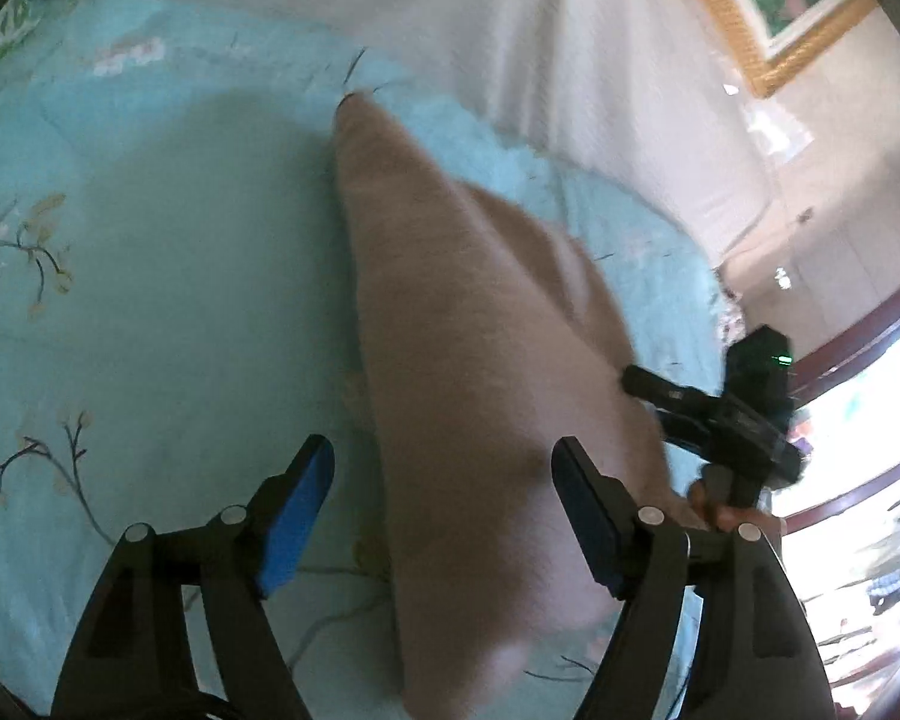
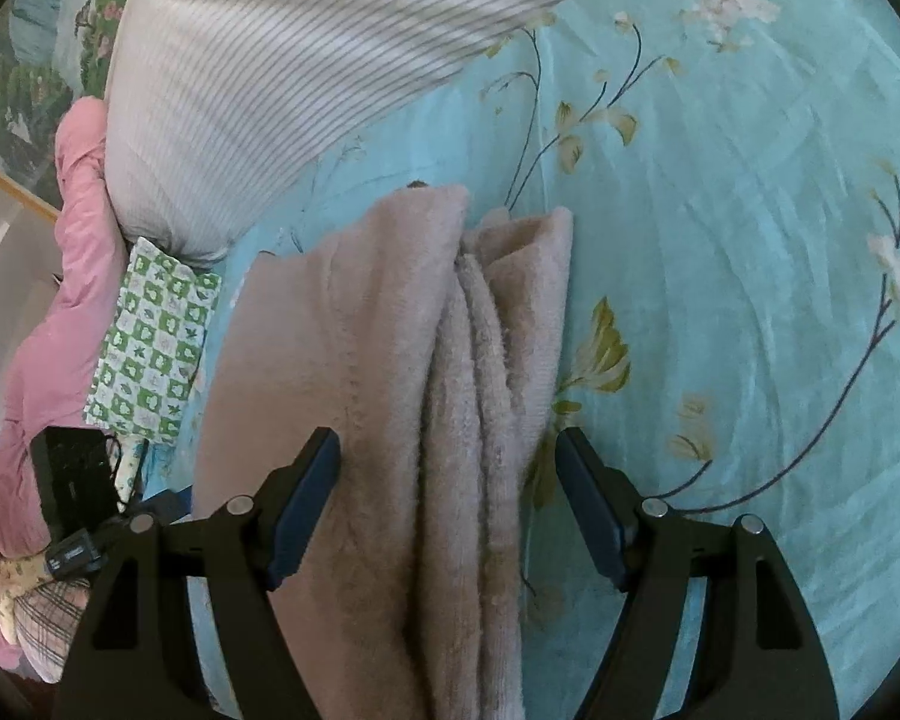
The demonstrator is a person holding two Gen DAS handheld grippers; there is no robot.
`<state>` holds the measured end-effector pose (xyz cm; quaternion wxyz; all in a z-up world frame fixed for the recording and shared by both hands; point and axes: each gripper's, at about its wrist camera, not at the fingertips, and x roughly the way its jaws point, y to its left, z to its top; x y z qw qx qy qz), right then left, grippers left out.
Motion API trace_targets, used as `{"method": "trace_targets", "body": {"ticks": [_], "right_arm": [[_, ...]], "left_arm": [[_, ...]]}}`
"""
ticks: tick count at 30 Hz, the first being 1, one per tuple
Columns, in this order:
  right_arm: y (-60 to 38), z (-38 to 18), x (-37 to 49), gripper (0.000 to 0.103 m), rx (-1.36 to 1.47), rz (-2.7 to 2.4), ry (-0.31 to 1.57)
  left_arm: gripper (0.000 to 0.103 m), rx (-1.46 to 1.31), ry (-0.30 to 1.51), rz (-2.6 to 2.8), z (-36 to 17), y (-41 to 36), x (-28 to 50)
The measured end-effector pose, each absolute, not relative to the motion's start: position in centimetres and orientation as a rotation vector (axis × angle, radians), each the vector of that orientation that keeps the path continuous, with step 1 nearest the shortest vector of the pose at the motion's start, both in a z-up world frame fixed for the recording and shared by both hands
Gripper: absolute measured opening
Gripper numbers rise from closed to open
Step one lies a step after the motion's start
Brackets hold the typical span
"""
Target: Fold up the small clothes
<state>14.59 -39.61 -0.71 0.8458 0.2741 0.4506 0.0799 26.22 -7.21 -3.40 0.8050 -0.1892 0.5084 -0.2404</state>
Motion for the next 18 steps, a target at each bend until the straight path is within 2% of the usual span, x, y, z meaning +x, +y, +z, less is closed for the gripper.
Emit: {"method": "trace_targets", "body": {"ticks": [5,8,9,10,11,13,15,18], "right_arm": [[-39.4,-0.9,15.3,0.075,0.57,0.178,0.96],[-38.9,-1.2,15.6,0.075,0.554,0.188,0.972],[-38.7,-1.2,15.7,0.072,0.547,0.193,0.979],[-38.5,-1.4,15.8,0.059,0.544,0.201,0.988],[-38.2,-1.7,15.9,0.053,0.554,0.213,1.004],[-37.9,-2.1,16.0,0.042,0.565,0.203,1.012],[-37.5,-1.6,15.6,0.038,0.569,0.184,0.997],[-36.7,-0.4,14.5,0.035,0.622,0.197,0.955]], "left_arm": [[0.09,-0.492,1.137,-0.567,-5.6,-7.1,27.8],[0.094,-0.521,1.16,-0.592,-7.0,-7.4,28.5],[0.094,-0.522,1.153,-0.613,-7.3,-7.7,28.7],[0.094,-0.51,1.141,-0.619,-7.4,-8.1,28.8],[0.092,-0.492,1.13,-0.623,-7.3,-8.4,28.8],[0.061,-0.458,1.105,-0.664,-7.0,-9.3,28.7],[0.052,-0.475,1.105,-0.669,-6.7,-9.4,28.5],[0.046,-0.461,1.069,-0.671,-5.2,-8.3,26.7]]}}
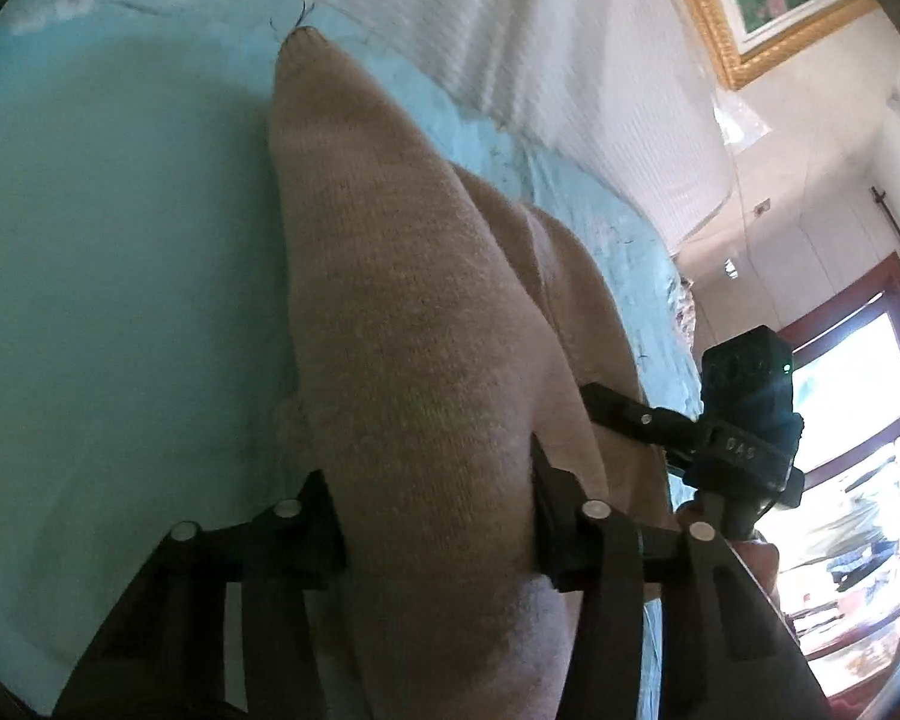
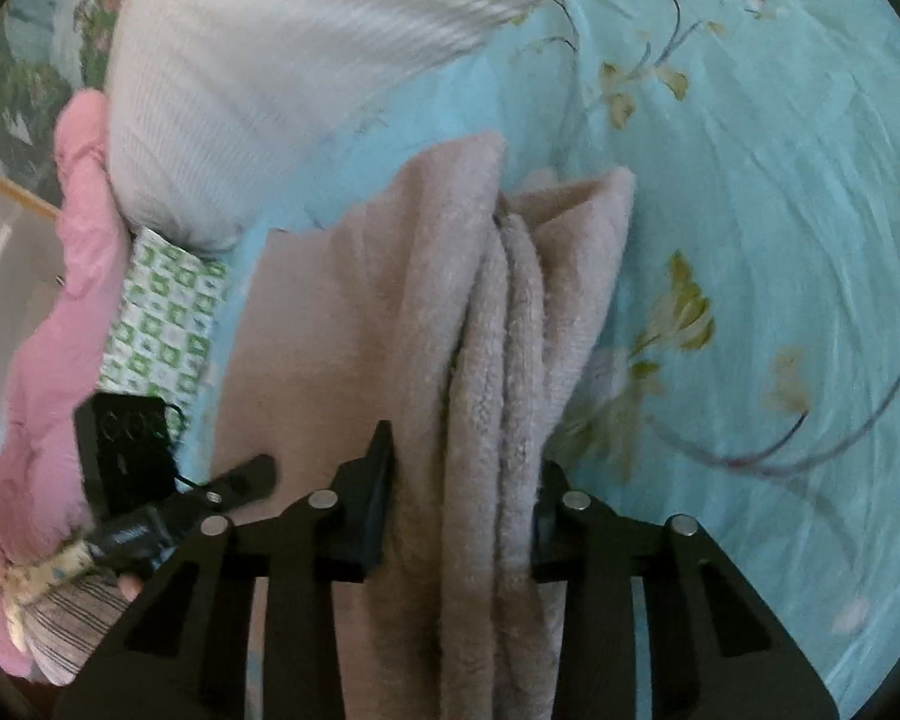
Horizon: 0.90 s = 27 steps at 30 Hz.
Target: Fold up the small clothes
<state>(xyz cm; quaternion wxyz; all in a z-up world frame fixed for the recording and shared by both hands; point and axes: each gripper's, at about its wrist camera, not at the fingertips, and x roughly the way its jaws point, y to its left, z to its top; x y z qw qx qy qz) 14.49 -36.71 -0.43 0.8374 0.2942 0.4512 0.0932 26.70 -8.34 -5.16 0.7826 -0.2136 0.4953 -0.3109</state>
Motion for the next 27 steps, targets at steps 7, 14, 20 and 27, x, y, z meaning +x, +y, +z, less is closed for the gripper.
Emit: {"method": "trace_targets", "body": {"ticks": [7,14,20,27], "right_arm": [[-30.0,2.2,12.0,0.034,0.624,0.374,0.92],[-22.3,-0.1,11.6,0.034,0.621,0.502,0.963],[-20.5,-3.8,11.2,0.039,0.588,0.43,1.04],[-20.8,0.1,10.0,0.054,0.434,0.278,0.972]], "left_arm": [[0.045,-0.409,0.981,-0.639,0.2,-0.3,19.8],[0.046,-0.402,1.007,-0.559,0.5,6.6,15.3],[0.056,-0.524,1.1,-0.49,-4.8,9.2,14.2],[0.069,-0.457,1.04,-0.394,-2.7,10.3,12.8]]}}
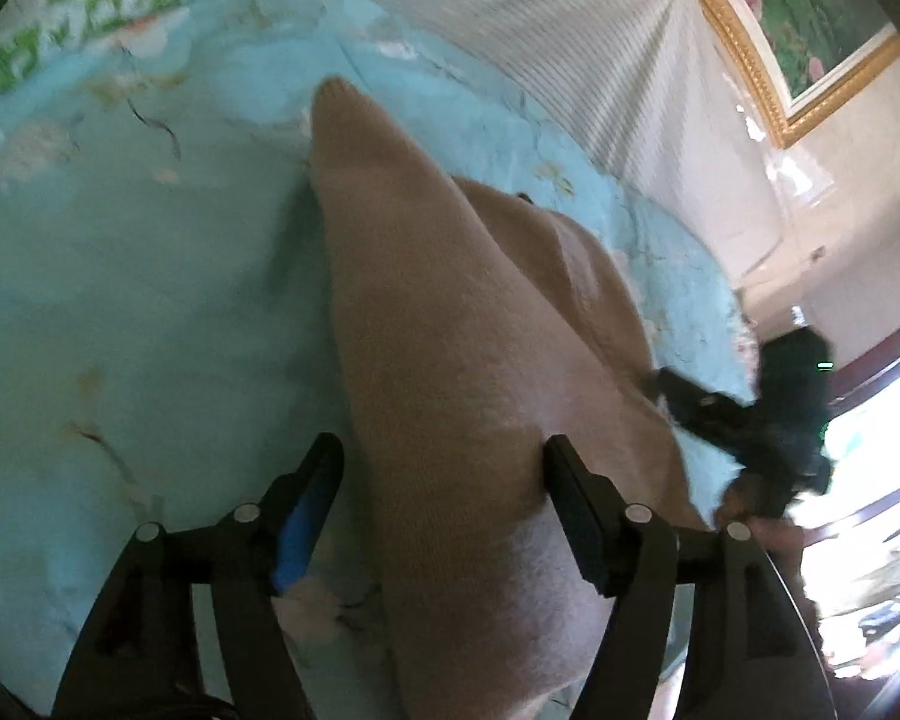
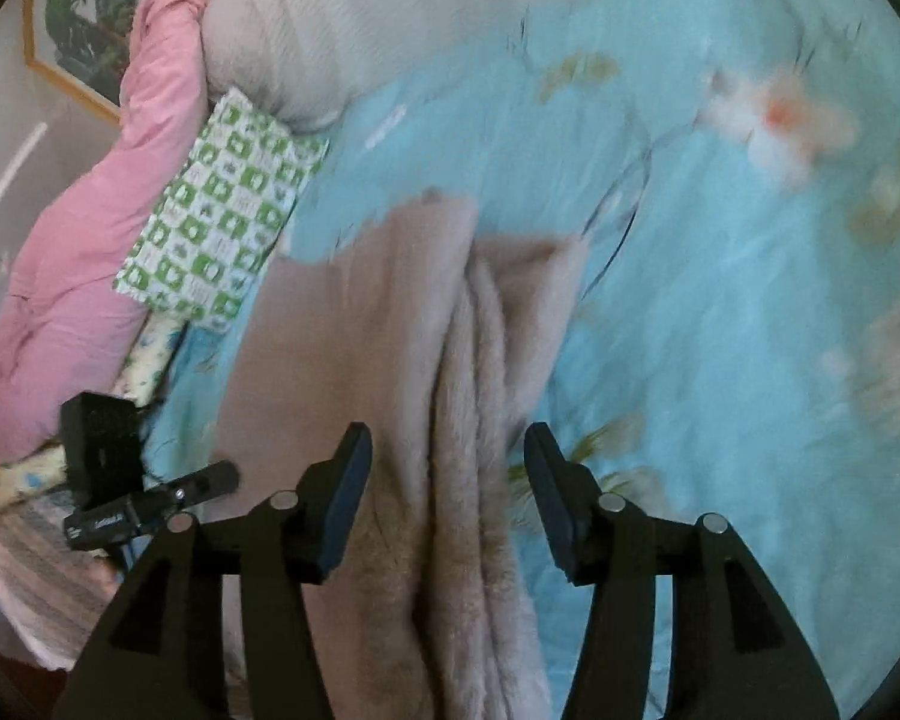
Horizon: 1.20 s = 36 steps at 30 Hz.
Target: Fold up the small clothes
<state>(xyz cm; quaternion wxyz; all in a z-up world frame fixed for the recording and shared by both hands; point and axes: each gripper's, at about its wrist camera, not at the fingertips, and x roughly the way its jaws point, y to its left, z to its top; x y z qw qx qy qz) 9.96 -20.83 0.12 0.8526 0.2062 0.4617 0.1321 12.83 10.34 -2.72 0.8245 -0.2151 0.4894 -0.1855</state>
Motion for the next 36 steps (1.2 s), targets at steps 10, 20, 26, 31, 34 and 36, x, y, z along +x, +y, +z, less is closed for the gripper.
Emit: {"method": "trace_targets", "body": {"ticks": [10,20,26,31,34,36], "right_arm": [[-18.8,1.3,14.4,0.046,0.367,0.283,0.946],[-22.3,1.9,13.5,0.008,0.524,0.282,0.867],[-22.4,-1.1,14.3,0.008,0.497,0.219,0.955],[-21.7,-0.2,13.3,0.016,0.489,0.203,0.948],[-21.7,1.2,11.0,0.02,0.445,0.2,0.921],[-21.5,2.0,8.5,0.026,0.419,0.212,0.905]], "left_arm": [[0.07,-0.523,0.997,-0.297,-2.3,11.9,17.0],[0.059,-0.457,1.006,-0.305,-2.7,10.1,20.5],[0.061,-0.331,1.02,-0.228,-3.6,8.1,20.8],[0.061,-0.32,0.995,-0.229,-2.0,9.3,18.4],[0.062,-0.266,0.958,-0.224,-0.3,9.6,14.4],[0.063,-0.218,0.944,-0.237,0.3,9.6,11.1]]}}
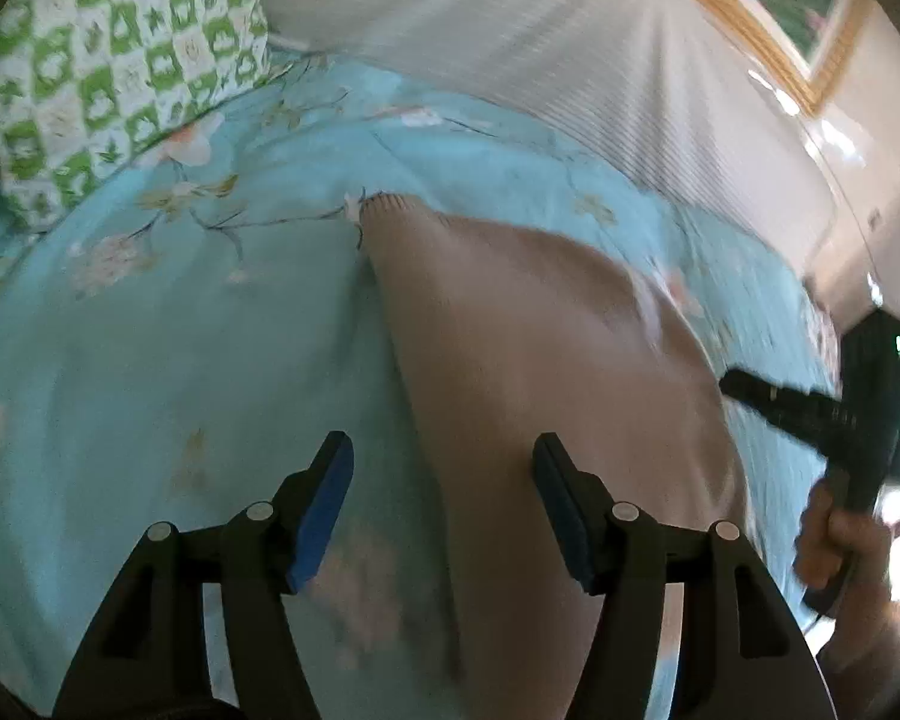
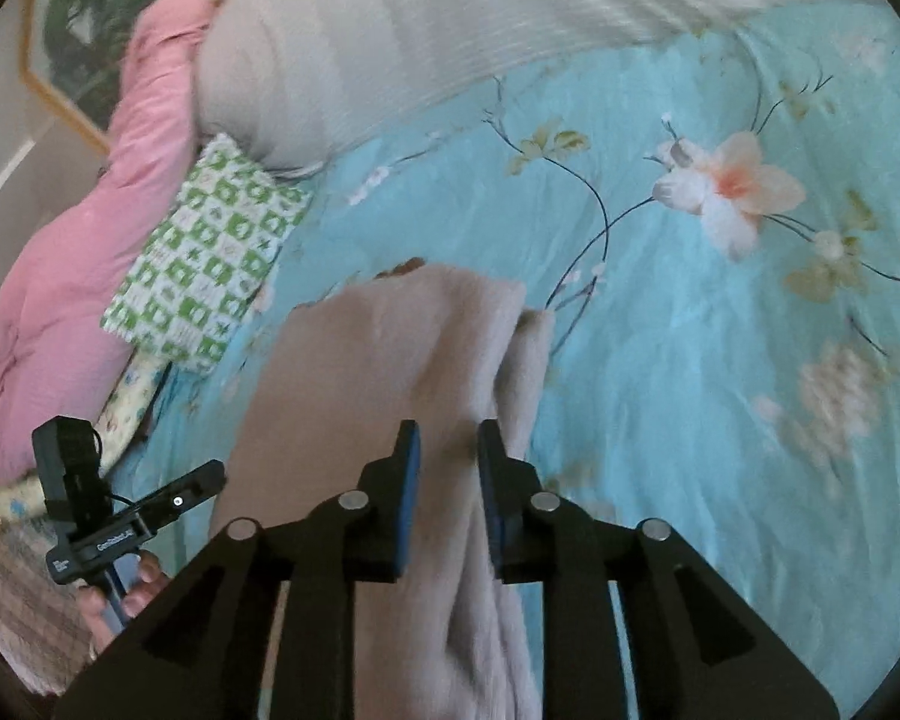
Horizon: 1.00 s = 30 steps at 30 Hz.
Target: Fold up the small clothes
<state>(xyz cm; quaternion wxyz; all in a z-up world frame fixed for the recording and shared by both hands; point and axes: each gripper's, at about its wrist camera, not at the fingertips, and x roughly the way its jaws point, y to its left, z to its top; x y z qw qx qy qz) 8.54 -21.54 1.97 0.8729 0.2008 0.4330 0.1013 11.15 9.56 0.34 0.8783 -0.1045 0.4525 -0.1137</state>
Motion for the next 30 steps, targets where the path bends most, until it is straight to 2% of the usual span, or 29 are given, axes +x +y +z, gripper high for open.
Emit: {"method": "trace_targets", "body": {"ticks": [1,3,9,17,19,20,21,22,24,30], "right_arm": [[-21.6,2.0,7.4,0.033,0.415,0.212,0.903],[-21.4,2.0,4.8,0.04,0.409,0.208,0.901],[-21.3,0.7,-0.5,0.041,0.429,0.186,0.903],[-19.7,-0.6,-1.7,0.041,0.412,0.207,0.924],[-19.2,-0.8,-1.7,0.041,0.387,0.209,0.923],[-19.1,-1.0,-1.5,0.039,0.386,0.211,0.929],[-19.0,-1.1,-1.4,0.024,0.388,0.215,0.935],[-19.0,-1.3,-1.3,0.009,0.389,0.224,0.946],[-19.1,-1.2,-1.3,0.008,0.399,0.237,0.948],[-21.4,1.7,-2.6,0.007,0.39,0.235,0.878]], "left_arm": [[0.064,-0.189,0.939,-0.237,0.5,9.4,9.6],[0.066,-0.138,0.932,-0.236,0.4,9.1,6.1],[0.071,-0.066,0.932,-0.276,-1.4,7.2,-1.3],[0.07,0.035,0.894,-0.201,-2.9,4.8,-1.1],[0.061,0.038,0.89,-0.19,-3.5,4.8,-0.2],[0.039,0.036,0.893,-0.203,-3.8,4.7,0.0],[0.023,0.016,0.915,-0.244,-4.4,4.6,0.4],[0.022,0.007,0.923,-0.234,-4.7,4.8,0.7],[0.017,-0.013,0.919,-0.235,-4.5,4.9,0.5],[0.014,-0.037,0.899,-0.295,-3.0,4.8,-0.9]]}}
